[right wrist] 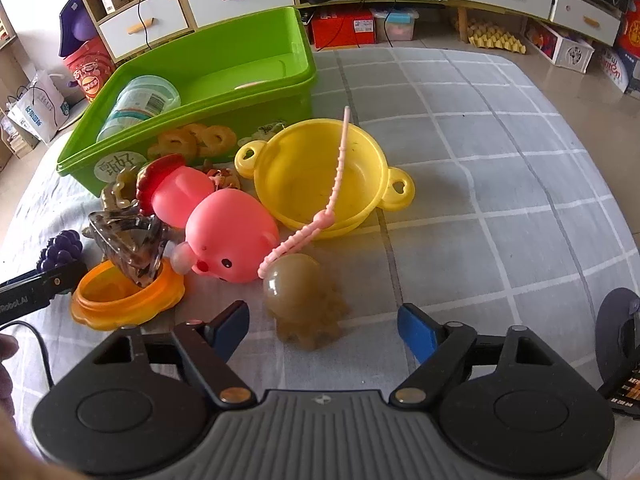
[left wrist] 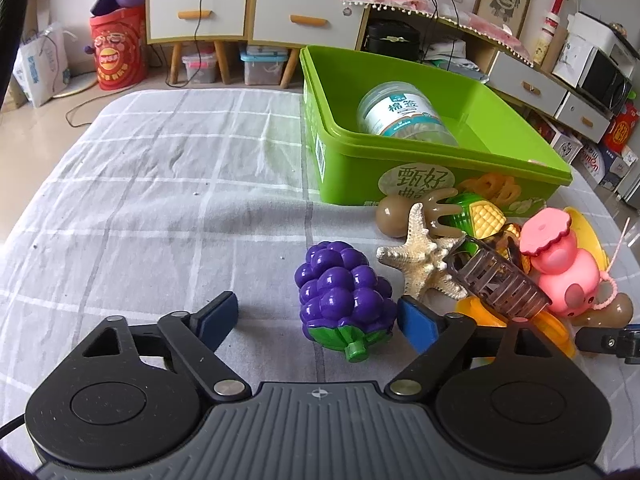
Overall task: Organize rigid objects
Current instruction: 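Close left tool on the purple grapes while right tool closes on the brown octopus, then lift the grapes into the green bin with left tool while right tool drops the octopus there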
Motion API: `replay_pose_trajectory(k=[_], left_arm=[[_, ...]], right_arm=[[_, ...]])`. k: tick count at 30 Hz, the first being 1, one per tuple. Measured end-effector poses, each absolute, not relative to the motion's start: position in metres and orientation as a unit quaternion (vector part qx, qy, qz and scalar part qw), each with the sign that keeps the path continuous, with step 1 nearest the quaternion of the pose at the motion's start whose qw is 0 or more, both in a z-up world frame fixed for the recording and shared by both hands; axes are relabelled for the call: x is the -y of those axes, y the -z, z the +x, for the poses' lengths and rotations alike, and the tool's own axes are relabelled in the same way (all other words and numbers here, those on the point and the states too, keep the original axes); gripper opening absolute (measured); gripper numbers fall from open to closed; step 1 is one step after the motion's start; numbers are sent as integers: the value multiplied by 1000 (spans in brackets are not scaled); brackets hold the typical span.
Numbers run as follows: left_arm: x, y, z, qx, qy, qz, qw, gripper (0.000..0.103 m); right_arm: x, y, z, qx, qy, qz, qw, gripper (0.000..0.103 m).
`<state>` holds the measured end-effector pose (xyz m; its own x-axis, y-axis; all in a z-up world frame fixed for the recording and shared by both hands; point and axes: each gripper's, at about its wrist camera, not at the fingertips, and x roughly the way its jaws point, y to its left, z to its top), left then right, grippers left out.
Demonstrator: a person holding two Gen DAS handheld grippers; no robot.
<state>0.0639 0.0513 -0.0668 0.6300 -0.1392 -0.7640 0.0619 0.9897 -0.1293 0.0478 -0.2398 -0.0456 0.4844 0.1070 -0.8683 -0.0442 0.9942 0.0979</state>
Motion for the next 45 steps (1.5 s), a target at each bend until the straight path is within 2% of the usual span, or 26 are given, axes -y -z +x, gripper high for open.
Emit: replay_pose_trajectory(k=[8, 10, 12, 14, 37, 38, 39, 45], left_arm=[[-50, 64, 62, -432, 57, -38, 899, 70], [-49, 63, 62, -433, 57, -36, 899, 66], [-49, 62, 62, -434, 57, -36, 898, 58], [-49, 61, 62, -435, 60, -36, 898, 52], [-47, 37, 62, -422, 77, -69, 901, 52], [-47, 35, 62, -421, 79, -71, 901, 52], [-47, 33, 61, -418, 81, -74, 902, 52], [-43, 22, 60, -405, 92, -91, 905, 52]], right_arm=[[241, 45, 49, -501, -41, 33, 864, 58], [241, 43, 49, -499, -42, 34, 865, 47], [240, 41, 49, -497, -44, 31, 866, 41], [239, 40, 48, -495, -44, 26, 867, 41], [250, 3, 36, -466, -79, 92, 877, 40], [252, 0, 36, -462, -81, 97, 878, 39], [253, -3, 35, -459, -83, 101, 879, 32], [258, -14, 39, -445, -89, 125, 883, 32]])
